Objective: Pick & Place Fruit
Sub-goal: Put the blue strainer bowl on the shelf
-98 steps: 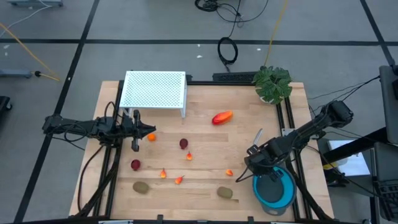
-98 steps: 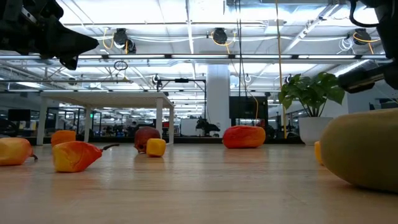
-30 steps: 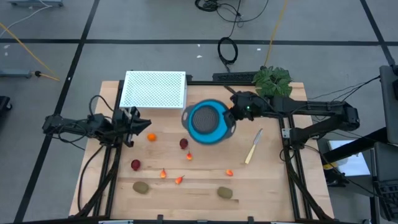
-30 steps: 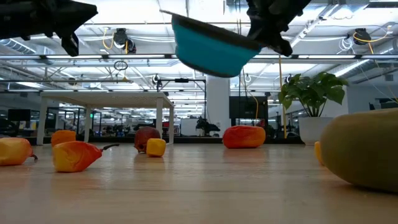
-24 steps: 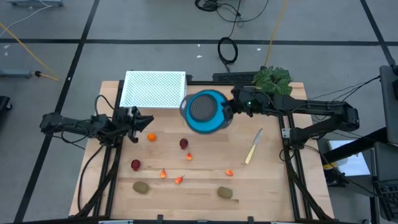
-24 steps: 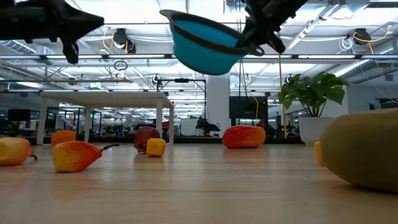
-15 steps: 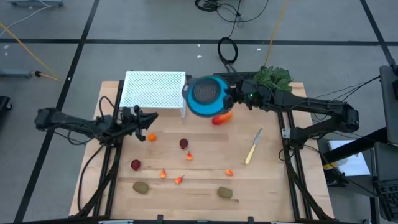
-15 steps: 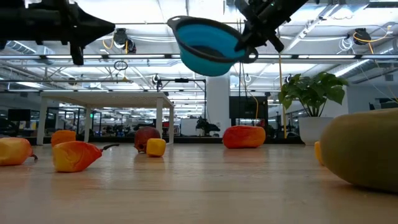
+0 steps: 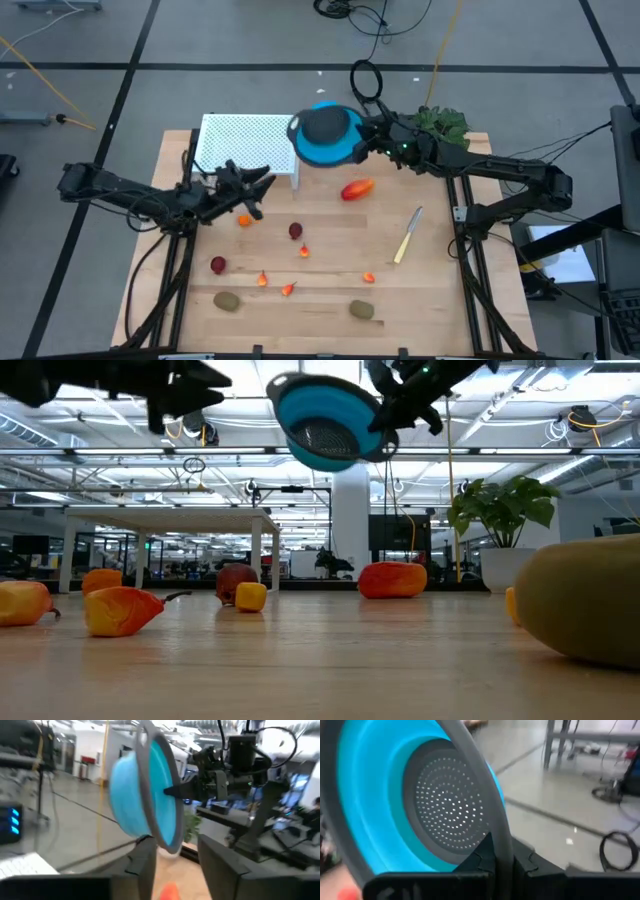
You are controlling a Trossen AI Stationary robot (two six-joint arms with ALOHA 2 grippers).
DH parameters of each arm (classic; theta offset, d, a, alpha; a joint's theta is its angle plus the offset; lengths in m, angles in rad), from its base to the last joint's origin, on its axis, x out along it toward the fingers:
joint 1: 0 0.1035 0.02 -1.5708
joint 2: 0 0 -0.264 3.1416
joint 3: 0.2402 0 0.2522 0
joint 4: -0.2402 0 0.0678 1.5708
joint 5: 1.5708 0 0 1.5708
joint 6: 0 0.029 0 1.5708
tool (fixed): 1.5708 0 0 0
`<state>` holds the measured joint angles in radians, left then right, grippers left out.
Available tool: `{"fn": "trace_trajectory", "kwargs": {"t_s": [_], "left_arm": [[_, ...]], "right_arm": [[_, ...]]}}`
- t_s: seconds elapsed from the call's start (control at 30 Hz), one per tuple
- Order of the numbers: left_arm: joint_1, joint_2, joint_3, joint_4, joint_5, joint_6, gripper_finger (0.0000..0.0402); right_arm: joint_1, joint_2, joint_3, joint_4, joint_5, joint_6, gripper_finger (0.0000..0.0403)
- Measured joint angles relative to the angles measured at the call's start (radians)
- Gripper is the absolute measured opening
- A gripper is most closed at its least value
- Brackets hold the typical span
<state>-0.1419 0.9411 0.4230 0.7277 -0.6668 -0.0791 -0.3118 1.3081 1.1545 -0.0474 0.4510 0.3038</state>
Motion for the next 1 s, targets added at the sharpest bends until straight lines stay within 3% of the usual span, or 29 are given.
{"fn": "trace_trajectory", "kwargs": {"t_s": [0.2, 0.43, 0.73, 1.0], "left_arm": [[0.004, 0.133, 0.110, -0.002, -0.078, 0.169, 0.0203], [0.024, 0.264, 0.199, -0.004, -0.240, 0.210, 0.0207], [0.066, 0.363, 0.277, 0.003, -0.250, 0.164, 0.0192], [0.090, 0.367, 0.288, 0.036, -0.250, 0.078, 0.0191]], "right_arm": [[0.020, 0.023, -0.001, 0.110, 0.105, -0.064, 0.0006], [0.057, 0.036, -0.002, 0.271, 0.169, -0.161, 0.0006], [0.106, 0.051, -0.001, 0.362, 0.228, -0.260, 0.0006], [0.125, 0.051, -0.001, 0.391, 0.237, -0.297, 0.0006]]}}
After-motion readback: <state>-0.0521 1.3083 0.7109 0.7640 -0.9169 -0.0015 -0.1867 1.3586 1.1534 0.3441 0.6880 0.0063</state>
